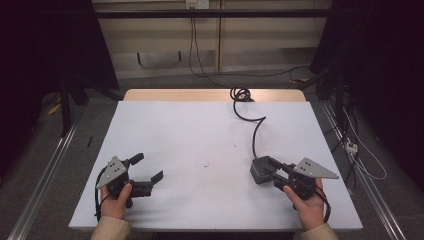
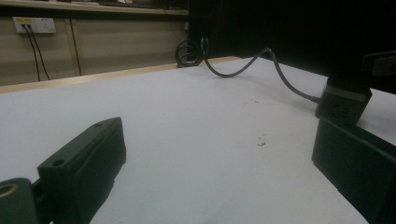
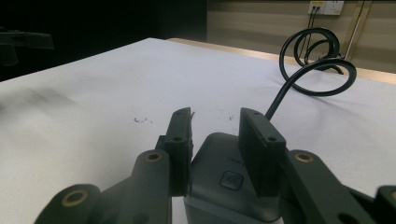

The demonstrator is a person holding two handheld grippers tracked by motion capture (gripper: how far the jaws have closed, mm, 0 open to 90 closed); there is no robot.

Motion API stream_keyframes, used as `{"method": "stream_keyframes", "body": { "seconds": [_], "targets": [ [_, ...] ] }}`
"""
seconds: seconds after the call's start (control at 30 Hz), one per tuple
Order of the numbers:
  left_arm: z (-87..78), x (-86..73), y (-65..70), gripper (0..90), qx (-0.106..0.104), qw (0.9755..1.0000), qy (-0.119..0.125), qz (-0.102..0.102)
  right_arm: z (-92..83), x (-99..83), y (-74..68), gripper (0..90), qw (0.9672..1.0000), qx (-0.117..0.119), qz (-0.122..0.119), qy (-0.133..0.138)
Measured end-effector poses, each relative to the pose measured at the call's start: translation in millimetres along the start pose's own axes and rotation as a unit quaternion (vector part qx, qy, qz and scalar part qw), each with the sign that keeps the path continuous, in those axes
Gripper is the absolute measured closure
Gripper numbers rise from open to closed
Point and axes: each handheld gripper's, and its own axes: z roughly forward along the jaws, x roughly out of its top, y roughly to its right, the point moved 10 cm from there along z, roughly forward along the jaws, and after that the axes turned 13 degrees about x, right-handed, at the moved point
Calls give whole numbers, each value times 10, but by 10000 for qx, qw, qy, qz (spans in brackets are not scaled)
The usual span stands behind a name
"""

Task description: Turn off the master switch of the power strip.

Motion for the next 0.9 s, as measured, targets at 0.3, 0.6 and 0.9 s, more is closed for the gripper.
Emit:
{"method": "stream_keyframes", "body": {
  "seconds": [0.3,0.6,0.9],
  "targets": [
    [0,4,4,26,-2,10000,18,15,12,-2,-15,701,9999,111,39,-36],
    [-1,7,7,26,-1,10000,33,46,28,-28,-22,771,9997,168,32,-159],
    [-2,10,18,26,3,10000,43,55,26,-40,31,802,9997,129,122,-183]
  ]
}}
